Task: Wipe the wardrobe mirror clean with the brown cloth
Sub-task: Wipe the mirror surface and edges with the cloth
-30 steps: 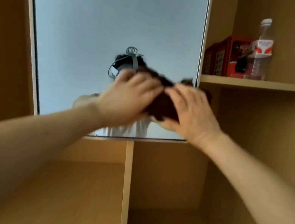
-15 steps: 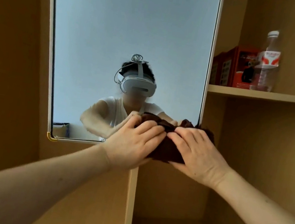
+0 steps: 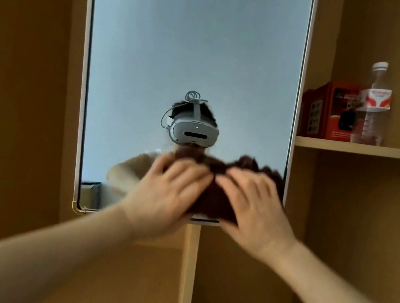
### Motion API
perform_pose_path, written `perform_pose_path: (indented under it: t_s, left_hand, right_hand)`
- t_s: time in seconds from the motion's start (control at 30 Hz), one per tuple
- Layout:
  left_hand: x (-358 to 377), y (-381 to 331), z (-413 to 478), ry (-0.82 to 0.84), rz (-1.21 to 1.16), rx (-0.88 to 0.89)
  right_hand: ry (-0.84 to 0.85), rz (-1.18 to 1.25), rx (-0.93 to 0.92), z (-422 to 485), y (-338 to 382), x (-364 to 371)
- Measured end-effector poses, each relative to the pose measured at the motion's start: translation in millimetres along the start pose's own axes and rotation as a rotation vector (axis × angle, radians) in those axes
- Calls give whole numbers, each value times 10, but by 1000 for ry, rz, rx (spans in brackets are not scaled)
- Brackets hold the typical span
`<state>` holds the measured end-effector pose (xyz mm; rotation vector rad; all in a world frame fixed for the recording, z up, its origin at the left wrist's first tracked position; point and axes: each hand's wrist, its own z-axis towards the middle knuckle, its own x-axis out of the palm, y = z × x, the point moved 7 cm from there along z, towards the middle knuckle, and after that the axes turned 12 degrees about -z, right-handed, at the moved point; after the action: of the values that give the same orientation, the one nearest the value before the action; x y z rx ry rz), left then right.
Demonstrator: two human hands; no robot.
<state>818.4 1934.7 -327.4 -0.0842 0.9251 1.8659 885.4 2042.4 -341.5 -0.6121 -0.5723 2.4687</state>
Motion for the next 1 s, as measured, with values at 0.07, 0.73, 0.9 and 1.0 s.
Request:
perform_pose_path:
  t_s: [0.07, 0.73, 0.9, 1.0]
  left_hand:
    - [97, -132, -154, 25, -27, 38]
    - [-202, 262, -140, -11, 24, -123]
    - [-29, 14, -615, 92, 30, -38]
    - [-166, 140, -444, 97, 46, -18]
  right_hand:
    - [37, -8, -62, -180, 100, 112]
    - [-11, 34, -25, 394, 129, -114]
    - [54, 64, -80, -15, 581, 55]
    - [35, 35, -137, 223, 485, -52]
